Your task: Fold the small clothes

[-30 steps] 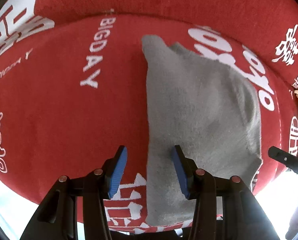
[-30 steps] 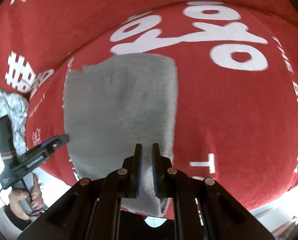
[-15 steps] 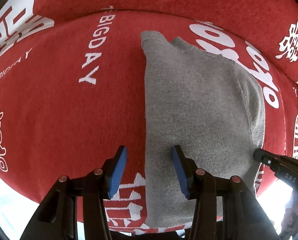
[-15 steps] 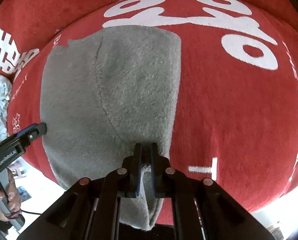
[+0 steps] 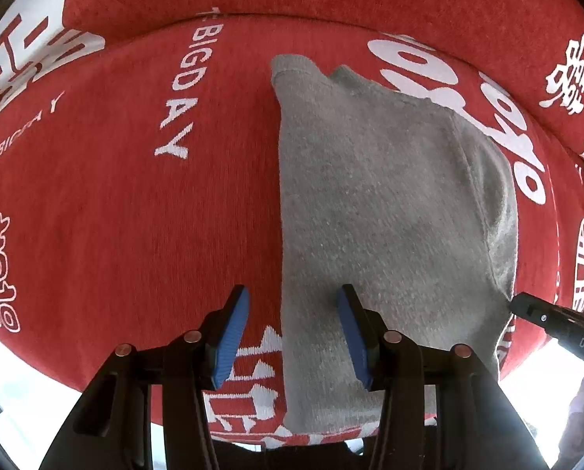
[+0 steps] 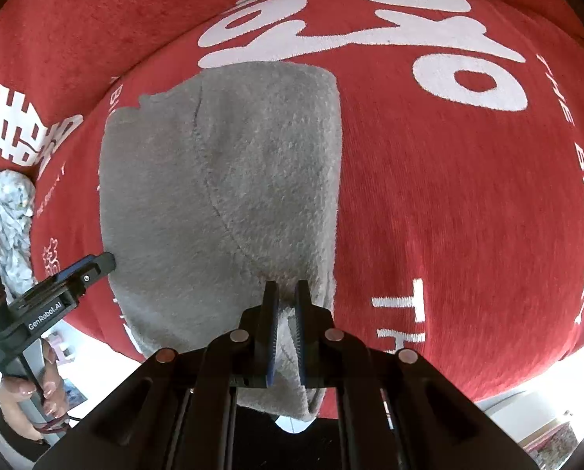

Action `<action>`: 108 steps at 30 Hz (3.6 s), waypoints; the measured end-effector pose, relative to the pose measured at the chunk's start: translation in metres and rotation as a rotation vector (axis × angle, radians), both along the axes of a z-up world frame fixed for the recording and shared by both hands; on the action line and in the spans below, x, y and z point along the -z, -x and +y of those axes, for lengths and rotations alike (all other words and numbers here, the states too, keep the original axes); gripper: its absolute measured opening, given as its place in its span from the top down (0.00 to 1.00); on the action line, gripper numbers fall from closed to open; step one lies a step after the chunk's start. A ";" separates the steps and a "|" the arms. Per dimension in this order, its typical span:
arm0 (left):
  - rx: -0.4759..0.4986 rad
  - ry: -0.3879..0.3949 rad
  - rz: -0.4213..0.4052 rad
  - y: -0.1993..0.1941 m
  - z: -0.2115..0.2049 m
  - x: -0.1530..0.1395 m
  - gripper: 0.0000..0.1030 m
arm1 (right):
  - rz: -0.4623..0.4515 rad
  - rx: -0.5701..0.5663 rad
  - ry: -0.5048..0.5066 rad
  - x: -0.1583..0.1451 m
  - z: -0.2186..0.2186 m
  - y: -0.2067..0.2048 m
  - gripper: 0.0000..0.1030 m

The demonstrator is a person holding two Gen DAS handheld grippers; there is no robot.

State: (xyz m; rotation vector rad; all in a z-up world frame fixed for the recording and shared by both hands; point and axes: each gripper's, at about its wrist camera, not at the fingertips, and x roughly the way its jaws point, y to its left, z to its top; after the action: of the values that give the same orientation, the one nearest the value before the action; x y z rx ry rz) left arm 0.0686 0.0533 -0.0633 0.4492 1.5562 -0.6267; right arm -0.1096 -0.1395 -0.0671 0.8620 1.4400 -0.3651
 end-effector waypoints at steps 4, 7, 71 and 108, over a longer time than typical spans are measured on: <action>0.017 -0.012 -0.004 0.004 -0.002 -0.005 0.53 | 0.002 0.009 -0.007 -0.004 0.001 0.002 0.93; 0.016 -0.011 -0.001 0.006 -0.003 -0.011 0.53 | 0.006 0.030 -0.021 -0.006 0.002 0.002 0.89; -0.005 -0.102 -0.105 0.027 -0.005 -0.035 0.05 | 0.085 -0.049 0.257 -0.045 0.022 -0.024 0.00; -0.027 -0.103 -0.095 0.027 -0.003 -0.034 0.05 | 0.083 -0.064 0.257 -0.044 0.024 -0.027 0.00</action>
State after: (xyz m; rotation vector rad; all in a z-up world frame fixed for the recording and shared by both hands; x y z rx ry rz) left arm 0.0412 0.0505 -0.0295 0.5273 1.5062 -0.4997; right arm -0.0826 -0.1151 -0.0232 0.5980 1.4561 -0.5295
